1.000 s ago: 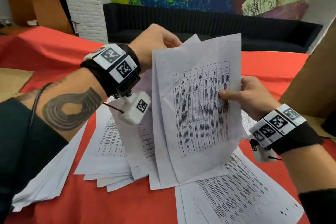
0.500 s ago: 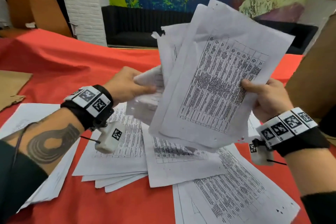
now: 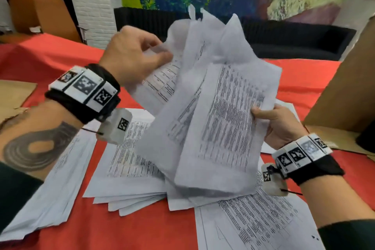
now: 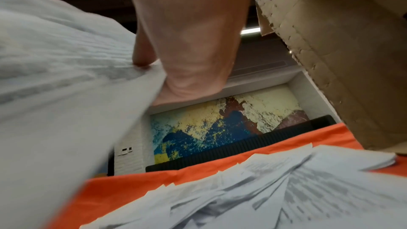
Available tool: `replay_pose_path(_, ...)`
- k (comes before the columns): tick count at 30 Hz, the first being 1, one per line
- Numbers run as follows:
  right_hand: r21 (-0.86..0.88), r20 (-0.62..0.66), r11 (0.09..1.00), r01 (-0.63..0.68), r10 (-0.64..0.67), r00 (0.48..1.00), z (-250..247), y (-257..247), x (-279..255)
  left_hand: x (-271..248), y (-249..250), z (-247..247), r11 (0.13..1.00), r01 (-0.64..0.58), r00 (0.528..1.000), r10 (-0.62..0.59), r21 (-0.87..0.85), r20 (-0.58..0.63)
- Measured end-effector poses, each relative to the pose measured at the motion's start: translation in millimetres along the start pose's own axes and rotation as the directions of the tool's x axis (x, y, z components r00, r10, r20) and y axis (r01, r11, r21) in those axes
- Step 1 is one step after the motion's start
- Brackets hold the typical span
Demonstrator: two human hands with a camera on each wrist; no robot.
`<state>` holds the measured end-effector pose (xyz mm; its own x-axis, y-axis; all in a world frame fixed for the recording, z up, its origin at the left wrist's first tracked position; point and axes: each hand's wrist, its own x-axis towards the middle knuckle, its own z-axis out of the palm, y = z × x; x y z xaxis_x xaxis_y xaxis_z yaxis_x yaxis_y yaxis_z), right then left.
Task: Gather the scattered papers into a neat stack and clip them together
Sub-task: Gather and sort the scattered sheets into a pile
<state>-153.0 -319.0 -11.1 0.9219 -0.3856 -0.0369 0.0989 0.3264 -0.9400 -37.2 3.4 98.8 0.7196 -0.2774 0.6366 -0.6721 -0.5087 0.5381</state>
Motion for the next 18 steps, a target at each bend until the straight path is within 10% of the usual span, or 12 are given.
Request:
replay_pose_path(8,-0.002,0.023,0.975,-0.221,0.221,0.975,7,30,4,36,49,-23,0.967,-0.205,0.979,0.204,0.148,0.024)
replay_pose_path(18,-0.14,-0.075,0.966,-0.219,0.21,0.975,-21,35,9,61,47,-45,0.946,-0.071,0.997,0.062,0.315,0.036)
